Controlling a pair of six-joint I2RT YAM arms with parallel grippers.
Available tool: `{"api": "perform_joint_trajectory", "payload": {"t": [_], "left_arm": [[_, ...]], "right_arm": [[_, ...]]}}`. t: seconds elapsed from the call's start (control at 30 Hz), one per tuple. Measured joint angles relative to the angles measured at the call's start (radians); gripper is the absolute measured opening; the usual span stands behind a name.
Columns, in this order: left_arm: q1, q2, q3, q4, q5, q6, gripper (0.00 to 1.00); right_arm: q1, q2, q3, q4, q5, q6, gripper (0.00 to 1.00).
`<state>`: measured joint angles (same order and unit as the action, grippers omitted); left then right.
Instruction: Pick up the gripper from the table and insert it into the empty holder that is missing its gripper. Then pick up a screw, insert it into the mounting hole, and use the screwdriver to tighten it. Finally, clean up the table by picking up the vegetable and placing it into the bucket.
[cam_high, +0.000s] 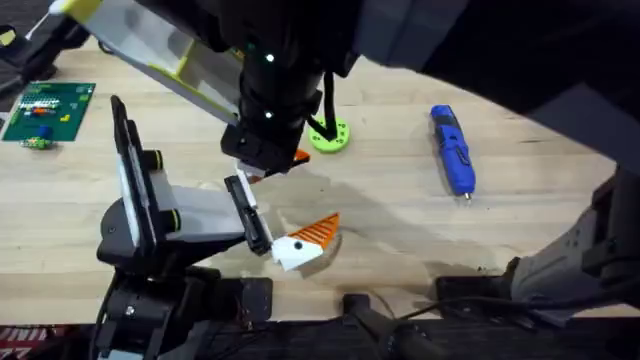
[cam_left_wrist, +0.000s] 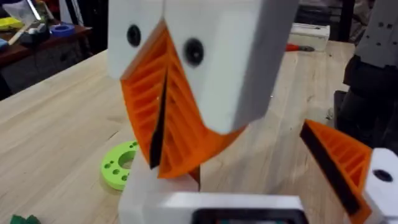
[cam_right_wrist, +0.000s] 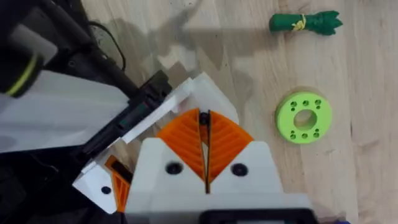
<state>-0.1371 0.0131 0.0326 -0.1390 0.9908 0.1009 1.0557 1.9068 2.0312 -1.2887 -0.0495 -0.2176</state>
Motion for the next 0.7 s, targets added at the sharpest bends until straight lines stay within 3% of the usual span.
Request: {"api": "perform_joint_trajectory", "payload": {"t": [0.7], "left_arm": [[0.0,0.0,0.0,0.0,-0.001,-0.008,0.986]], "right_arm": [[0.001,0.007,0.005,-0.003,0.001,0.0,0.009]]}}
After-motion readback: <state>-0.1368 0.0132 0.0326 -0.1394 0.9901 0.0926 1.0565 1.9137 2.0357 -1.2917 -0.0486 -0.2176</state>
